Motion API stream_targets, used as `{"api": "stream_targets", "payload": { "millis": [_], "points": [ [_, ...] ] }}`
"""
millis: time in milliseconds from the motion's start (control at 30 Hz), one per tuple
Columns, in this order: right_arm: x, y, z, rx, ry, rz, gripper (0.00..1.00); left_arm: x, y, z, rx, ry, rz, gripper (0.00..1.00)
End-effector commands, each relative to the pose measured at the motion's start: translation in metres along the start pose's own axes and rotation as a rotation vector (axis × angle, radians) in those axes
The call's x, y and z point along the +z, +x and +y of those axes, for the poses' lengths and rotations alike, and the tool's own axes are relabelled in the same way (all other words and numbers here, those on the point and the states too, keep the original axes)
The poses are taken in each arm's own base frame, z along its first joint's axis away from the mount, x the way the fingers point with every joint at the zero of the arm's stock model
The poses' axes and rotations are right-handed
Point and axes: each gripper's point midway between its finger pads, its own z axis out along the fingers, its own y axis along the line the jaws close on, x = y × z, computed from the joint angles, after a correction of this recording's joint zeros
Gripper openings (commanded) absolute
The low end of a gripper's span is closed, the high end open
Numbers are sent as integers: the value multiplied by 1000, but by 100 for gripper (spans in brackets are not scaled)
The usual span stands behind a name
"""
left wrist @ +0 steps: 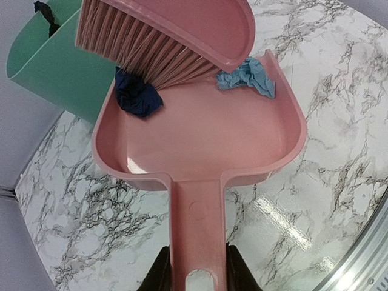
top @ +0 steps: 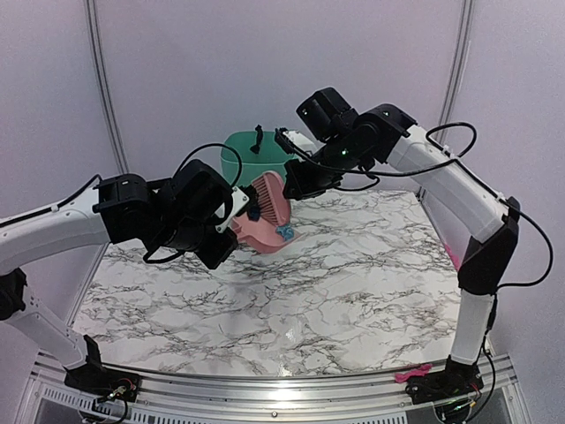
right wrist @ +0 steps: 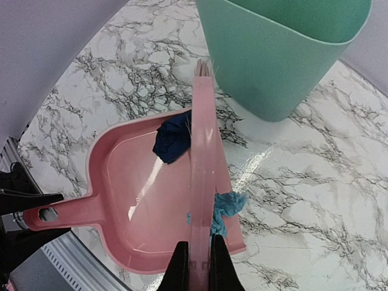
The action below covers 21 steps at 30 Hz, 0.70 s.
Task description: Sweep away the paper scraps from the table
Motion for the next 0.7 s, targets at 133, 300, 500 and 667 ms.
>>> {"api": "stream_targets", "payload": {
  "millis": [133,300,500,667],
  "points": [
    [-52,-34,-21,-24,124,-189,0,-10,-61,17,-37,-29,-155,0],
    [-72,-59,-17,-29,102,-311,0,-20,-95,28,-81,-35,-243,0],
    [-82,-83,-21,-11,39,-411,0,-32,-125,46,-133,-27,-320,0],
    [-80,-113,-44,13,34,-505,0,-27,-148,76,-216,-19,-375,0]
  ]
}}
